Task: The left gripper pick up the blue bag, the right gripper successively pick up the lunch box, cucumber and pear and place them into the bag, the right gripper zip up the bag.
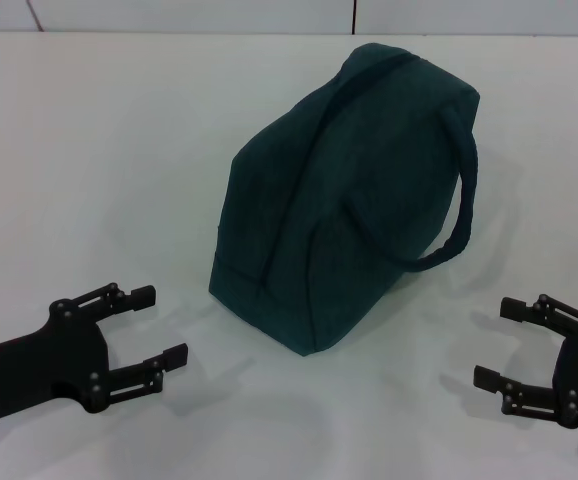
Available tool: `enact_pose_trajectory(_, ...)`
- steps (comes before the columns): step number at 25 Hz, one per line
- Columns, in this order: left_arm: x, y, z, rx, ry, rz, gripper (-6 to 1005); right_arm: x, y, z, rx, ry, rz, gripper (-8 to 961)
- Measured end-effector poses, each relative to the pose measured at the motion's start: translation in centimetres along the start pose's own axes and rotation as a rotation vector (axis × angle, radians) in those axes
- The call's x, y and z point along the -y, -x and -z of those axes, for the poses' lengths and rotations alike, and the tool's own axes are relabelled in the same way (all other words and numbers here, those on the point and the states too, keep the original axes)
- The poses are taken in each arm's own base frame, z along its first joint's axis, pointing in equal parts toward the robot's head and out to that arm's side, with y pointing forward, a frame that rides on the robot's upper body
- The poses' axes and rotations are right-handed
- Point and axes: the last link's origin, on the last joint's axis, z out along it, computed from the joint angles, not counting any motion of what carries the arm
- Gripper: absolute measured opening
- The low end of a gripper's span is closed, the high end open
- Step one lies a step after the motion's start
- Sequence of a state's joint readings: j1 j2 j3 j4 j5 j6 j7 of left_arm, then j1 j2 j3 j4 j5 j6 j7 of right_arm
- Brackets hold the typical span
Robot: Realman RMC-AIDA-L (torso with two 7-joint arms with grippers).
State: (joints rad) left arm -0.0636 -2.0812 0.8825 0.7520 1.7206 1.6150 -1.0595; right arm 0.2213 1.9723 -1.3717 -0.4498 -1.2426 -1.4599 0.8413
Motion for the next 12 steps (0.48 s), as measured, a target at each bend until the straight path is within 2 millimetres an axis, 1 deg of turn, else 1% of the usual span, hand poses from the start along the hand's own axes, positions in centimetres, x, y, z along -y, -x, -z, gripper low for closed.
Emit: enact_pose_trajectory(12,-0.09,-0.23,-0.06,-0.013,0.007,-0.009,795,-0.23,-0.15,-0.09,0.003,0.001,-0.001,886)
